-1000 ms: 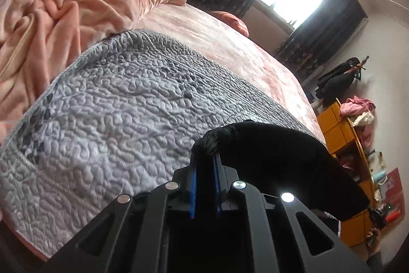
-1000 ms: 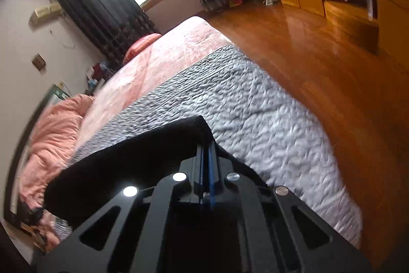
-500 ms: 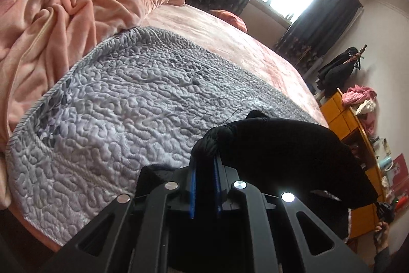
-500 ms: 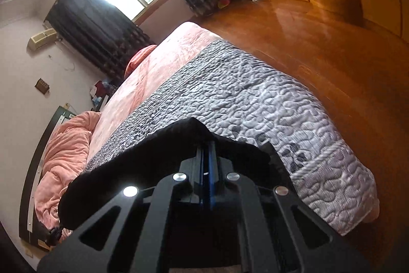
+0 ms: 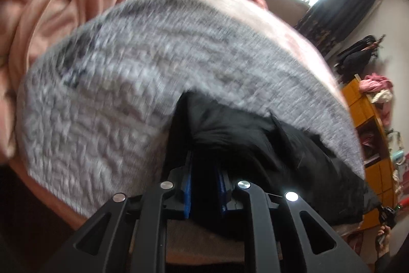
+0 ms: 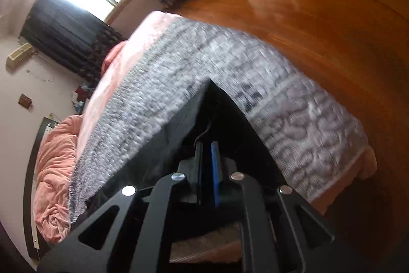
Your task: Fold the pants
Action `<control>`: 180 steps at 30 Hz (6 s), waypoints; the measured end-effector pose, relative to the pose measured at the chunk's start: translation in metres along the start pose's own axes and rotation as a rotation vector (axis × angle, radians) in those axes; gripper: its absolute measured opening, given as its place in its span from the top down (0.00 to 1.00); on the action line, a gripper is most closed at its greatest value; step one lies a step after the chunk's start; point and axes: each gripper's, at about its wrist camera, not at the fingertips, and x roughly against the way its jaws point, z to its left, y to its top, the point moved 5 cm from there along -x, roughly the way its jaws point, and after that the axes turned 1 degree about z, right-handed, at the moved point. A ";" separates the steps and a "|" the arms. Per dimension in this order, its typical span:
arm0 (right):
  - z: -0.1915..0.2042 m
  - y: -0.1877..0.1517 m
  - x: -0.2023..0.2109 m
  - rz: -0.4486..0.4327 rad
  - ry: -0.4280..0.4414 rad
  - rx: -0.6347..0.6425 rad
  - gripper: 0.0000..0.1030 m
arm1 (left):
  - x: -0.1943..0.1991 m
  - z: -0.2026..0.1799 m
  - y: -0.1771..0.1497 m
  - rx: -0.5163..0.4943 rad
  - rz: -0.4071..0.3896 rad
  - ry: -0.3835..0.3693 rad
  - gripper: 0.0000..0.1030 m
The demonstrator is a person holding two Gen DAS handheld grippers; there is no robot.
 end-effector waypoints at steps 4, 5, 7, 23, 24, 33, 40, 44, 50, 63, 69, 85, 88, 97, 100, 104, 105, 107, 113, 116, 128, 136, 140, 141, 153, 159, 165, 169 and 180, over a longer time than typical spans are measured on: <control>-0.023 -0.019 -0.007 0.031 -0.090 -0.040 0.55 | -0.017 0.028 -0.027 0.071 0.075 0.137 0.82; -0.028 -0.023 -0.006 0.035 -0.088 -0.055 0.55 | -0.016 0.037 -0.031 0.107 0.076 0.165 0.79; -0.038 -0.033 -0.001 0.044 -0.084 -0.088 0.52 | -0.005 0.054 -0.038 0.212 0.040 0.170 0.55; -0.043 -0.103 -0.008 0.108 0.114 -0.262 0.43 | -0.037 0.010 -0.051 0.310 0.103 -0.028 0.42; -0.039 -0.105 -0.011 0.112 0.117 -0.257 0.43 | -0.044 0.009 -0.051 0.311 0.130 -0.035 0.55; -0.020 -0.095 -0.019 0.097 0.158 -0.246 0.43 | -0.045 0.006 -0.032 0.306 0.096 0.016 0.84; -0.039 -0.064 -0.011 0.001 0.169 -0.350 0.43 | -0.042 -0.001 -0.028 0.304 0.071 0.052 0.84; -0.042 -0.058 -0.023 0.013 0.149 -0.362 0.43 | -0.042 0.002 -0.027 0.325 0.059 0.038 0.84; -0.043 -0.051 -0.051 0.053 0.120 -0.380 0.66 | -0.044 0.001 -0.029 0.334 0.047 0.062 0.84; -0.045 -0.057 -0.049 0.026 0.096 -0.342 0.95 | -0.050 0.009 -0.026 0.346 0.075 0.061 0.84; -0.051 -0.059 -0.060 0.034 0.050 -0.347 0.94 | -0.054 0.011 -0.032 0.342 0.083 0.052 0.84; -0.031 -0.042 -0.033 0.001 0.123 -0.267 0.68 | -0.009 -0.028 -0.032 0.138 -0.085 0.199 0.21; -0.045 -0.049 -0.058 0.058 0.081 -0.289 0.71 | -0.032 -0.041 -0.040 0.097 -0.027 0.204 0.19; -0.092 -0.048 -0.017 -0.077 0.102 -0.398 0.56 | -0.058 -0.045 -0.060 0.099 0.017 0.221 0.17; -0.101 -0.059 -0.031 -0.045 0.139 -0.452 0.48 | -0.060 -0.040 -0.061 0.142 0.008 0.212 0.12; -0.106 -0.064 -0.045 -0.034 0.197 -0.511 0.44 | -0.061 -0.037 -0.062 0.166 0.009 0.217 0.12; -0.106 -0.064 -0.049 -0.034 0.200 -0.512 0.44 | -0.060 -0.038 -0.062 0.160 0.010 0.221 0.12; -0.105 -0.064 -0.050 -0.039 0.217 -0.507 0.44 | -0.060 -0.039 -0.061 0.152 0.006 0.223 0.12; -0.096 -0.062 -0.065 -0.025 0.296 -0.513 0.44 | -0.060 -0.040 -0.059 0.158 -0.008 0.222 0.11; -0.080 -0.064 -0.072 -0.019 0.374 -0.504 0.43 | -0.062 -0.042 -0.057 0.165 -0.017 0.210 0.11; -0.050 -0.051 -0.059 -0.073 0.378 -0.447 0.81 | -0.059 -0.045 -0.057 0.200 -0.098 0.227 0.11; 0.028 -0.028 -0.012 -0.136 0.300 -0.241 0.82 | -0.055 -0.042 -0.068 0.227 -0.168 0.238 0.11; 0.071 -0.027 0.012 -0.168 0.246 -0.118 0.82 | -0.055 -0.042 -0.074 0.225 -0.174 0.227 0.11; 0.083 -0.028 0.018 -0.177 0.232 -0.082 0.82 | -0.053 -0.042 -0.073 0.222 -0.183 0.226 0.11; 0.172 -0.050 0.054 -0.236 0.131 0.174 0.82 | -0.052 -0.052 -0.076 0.150 -0.188 0.219 0.11; 0.201 -0.059 0.055 -0.252 0.102 0.254 0.82 | -0.051 -0.046 -0.075 0.179 -0.190 0.187 0.11; 0.222 -0.068 0.061 -0.259 0.088 0.302 0.82 | -0.050 -0.042 -0.076 0.194 -0.187 0.168 0.10; 0.234 -0.073 0.064 -0.264 0.076 0.335 0.82 | -0.048 -0.041 -0.077 0.201 -0.189 0.160 0.10; 0.273 -0.090 0.068 -0.296 0.001 0.474 0.83 | -0.049 -0.042 -0.077 0.197 -0.187 0.160 0.10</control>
